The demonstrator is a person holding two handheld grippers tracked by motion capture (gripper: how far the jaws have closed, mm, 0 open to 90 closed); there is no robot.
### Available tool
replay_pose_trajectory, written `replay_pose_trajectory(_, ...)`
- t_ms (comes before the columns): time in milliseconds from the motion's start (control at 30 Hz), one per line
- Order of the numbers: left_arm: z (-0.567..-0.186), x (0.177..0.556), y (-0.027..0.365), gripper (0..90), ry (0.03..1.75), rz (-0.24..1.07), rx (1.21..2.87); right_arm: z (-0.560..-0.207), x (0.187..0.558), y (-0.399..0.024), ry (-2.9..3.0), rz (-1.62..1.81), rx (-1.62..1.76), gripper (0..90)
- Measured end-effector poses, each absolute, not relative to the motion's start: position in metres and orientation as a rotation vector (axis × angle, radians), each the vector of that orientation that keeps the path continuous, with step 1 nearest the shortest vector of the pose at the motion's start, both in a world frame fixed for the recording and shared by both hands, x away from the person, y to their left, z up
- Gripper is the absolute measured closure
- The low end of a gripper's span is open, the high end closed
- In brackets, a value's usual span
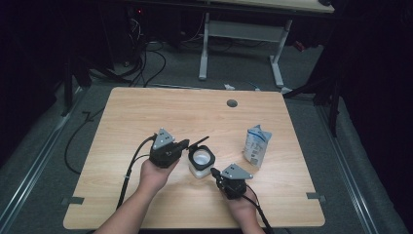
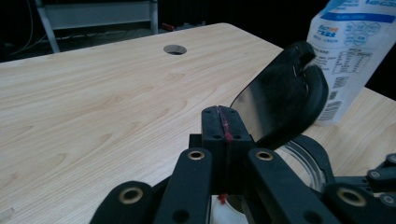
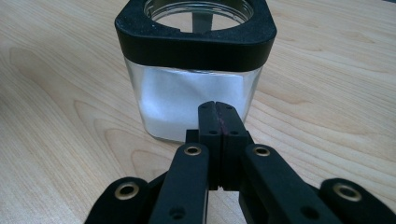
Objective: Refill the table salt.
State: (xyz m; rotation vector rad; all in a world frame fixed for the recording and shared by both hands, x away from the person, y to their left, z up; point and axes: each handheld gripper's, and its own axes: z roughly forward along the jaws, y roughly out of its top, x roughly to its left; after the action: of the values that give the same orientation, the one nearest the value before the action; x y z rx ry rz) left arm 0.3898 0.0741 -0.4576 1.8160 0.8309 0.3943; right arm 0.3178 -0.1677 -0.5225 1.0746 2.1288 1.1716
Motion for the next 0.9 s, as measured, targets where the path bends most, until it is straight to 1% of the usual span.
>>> replay_pose_trajectory(200, -0.462, 0.383, 0.071, 89.9, 0.817, 0.387, 1.817, -0.523, 0.318, -0.168, 2.131, 1.168, 1.072, 89.9)
replay_pose_trajectory(500, -0.474, 0.379, 0.078, 89.9, 0.856, 0.385, 1.796, -0.522, 0.317, -0.168, 2.129, 1.165, 1.074, 89.9)
replay_pose_trajectory(767, -0.492, 0.362, 0.088, 89.9, 0.9, 0.451, 1.79, -0.521, 0.317, -0.172, 2.118, 1.161, 1.082, 90.0)
replay_pose_trajectory(900, -0.504, 0.353, 0.09, 86.9, 0.913, 0.455, 1.804, -0.52, 0.316, -0.175, 2.102, 1.144, 1.094, 89.9)
